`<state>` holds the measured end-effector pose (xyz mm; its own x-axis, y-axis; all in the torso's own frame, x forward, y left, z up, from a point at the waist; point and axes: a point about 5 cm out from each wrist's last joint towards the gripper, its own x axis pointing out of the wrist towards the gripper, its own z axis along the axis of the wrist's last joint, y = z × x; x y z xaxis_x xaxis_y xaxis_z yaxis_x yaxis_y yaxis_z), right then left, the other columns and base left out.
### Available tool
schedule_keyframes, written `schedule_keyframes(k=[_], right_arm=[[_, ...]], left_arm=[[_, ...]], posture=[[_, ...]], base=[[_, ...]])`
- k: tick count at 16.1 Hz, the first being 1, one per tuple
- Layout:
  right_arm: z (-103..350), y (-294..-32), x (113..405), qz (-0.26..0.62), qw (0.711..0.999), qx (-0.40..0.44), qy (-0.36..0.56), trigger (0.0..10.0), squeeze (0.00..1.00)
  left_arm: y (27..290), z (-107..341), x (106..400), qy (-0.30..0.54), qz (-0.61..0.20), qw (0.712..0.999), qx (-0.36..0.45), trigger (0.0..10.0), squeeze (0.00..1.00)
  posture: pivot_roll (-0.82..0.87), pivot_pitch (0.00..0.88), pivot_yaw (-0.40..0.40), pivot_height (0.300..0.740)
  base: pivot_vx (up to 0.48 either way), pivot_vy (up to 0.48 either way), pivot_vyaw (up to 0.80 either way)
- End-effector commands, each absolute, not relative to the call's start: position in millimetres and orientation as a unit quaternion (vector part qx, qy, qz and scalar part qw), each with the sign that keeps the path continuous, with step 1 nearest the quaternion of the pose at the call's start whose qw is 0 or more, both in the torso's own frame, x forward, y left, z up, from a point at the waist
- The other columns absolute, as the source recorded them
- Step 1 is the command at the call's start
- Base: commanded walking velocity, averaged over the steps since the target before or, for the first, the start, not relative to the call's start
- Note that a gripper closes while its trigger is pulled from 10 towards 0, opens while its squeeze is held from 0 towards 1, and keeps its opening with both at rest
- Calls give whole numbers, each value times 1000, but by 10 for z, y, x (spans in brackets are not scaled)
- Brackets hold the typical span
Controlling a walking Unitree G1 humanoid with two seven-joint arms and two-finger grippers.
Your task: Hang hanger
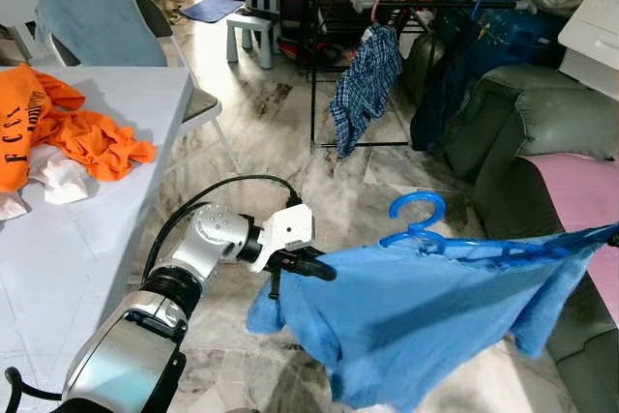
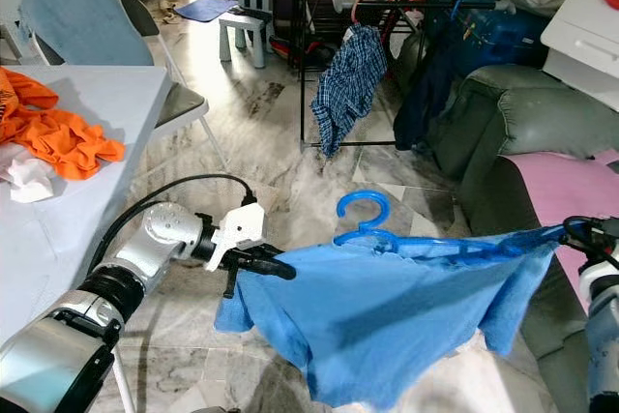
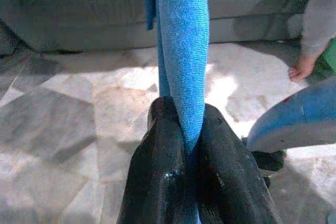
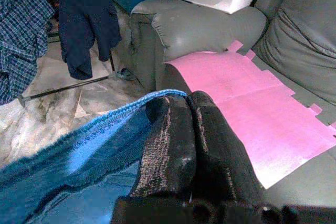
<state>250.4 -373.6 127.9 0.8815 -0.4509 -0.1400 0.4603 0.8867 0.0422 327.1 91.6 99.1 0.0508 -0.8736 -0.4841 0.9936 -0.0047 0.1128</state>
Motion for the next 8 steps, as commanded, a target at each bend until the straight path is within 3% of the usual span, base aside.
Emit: schedule_keyframes(k=[1, 2, 4, 8], right_arm=[[1398, -3733, 2534, -232, 971, 31, 44, 0, 0], [1390, -3685, 2554, -221, 974, 24, 47, 0, 0], [1372, -3644, 2567, -211, 976, 22, 50, 0, 0], [1360, -3603, 2599, -204, 977, 19, 53, 0, 0]], left_arm=[[912, 1025, 3318, 134, -662, 700, 232, 0, 0], [862, 1053, 3369, 124, -637, 734, 200, 0, 0], [839, 1062, 3421, 113, -603, 766, 193, 0, 0], [831, 1000, 3392, 115, -602, 761, 213, 0, 0]], posture=[[14, 0, -57, 740], [13, 0, -58, 740], [15, 0, -59, 740], [17, 0, -60, 740]], base=[[0, 0, 0], [0, 0, 0], [0, 0, 0], [0, 0, 0]])
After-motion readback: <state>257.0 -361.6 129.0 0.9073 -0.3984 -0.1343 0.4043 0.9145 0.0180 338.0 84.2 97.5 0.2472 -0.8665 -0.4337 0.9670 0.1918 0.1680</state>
